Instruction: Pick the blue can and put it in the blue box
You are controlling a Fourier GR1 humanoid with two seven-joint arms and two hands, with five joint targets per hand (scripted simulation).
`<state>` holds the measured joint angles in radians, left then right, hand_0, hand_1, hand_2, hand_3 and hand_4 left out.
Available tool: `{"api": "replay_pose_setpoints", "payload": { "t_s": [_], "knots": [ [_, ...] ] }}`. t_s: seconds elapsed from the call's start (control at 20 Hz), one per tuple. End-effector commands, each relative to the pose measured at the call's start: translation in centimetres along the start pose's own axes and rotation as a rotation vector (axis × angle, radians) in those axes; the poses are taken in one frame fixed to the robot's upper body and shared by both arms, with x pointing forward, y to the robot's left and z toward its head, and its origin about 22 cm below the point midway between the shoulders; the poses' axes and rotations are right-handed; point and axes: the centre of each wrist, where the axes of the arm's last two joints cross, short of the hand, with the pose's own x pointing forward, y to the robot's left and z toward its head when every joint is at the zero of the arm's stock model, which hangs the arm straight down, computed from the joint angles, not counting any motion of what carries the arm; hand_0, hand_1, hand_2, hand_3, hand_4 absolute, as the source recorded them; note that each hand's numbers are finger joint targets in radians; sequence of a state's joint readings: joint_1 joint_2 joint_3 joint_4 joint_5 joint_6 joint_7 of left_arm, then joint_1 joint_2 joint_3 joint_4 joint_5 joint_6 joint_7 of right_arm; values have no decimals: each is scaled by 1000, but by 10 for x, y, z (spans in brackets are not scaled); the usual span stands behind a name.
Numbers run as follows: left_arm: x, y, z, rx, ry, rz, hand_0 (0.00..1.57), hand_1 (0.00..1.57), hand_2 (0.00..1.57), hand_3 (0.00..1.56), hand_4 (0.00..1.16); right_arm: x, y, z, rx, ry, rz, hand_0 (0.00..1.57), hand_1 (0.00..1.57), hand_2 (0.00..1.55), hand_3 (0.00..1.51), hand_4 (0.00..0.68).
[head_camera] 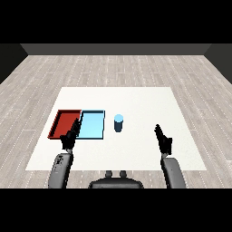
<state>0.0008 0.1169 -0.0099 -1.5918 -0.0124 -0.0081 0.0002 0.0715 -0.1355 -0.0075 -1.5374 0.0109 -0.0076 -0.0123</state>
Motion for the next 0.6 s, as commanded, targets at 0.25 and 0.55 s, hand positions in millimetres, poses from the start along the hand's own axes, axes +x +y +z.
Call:
{"api": "replay_pose_setpoints", "payload": {
  "t_s": [0.25,0.55],
  "knots": [
    [5,-17,0,20,25,26,0,0,0,0,0,30,21,-11,75,-82,-13,0,0,0,0,0],
    [7,-19,6,-3,-316,111,0,0,0,0,0,42,-3,-23,193,-343,-273,0,0,0,0,0]
  ]
}}
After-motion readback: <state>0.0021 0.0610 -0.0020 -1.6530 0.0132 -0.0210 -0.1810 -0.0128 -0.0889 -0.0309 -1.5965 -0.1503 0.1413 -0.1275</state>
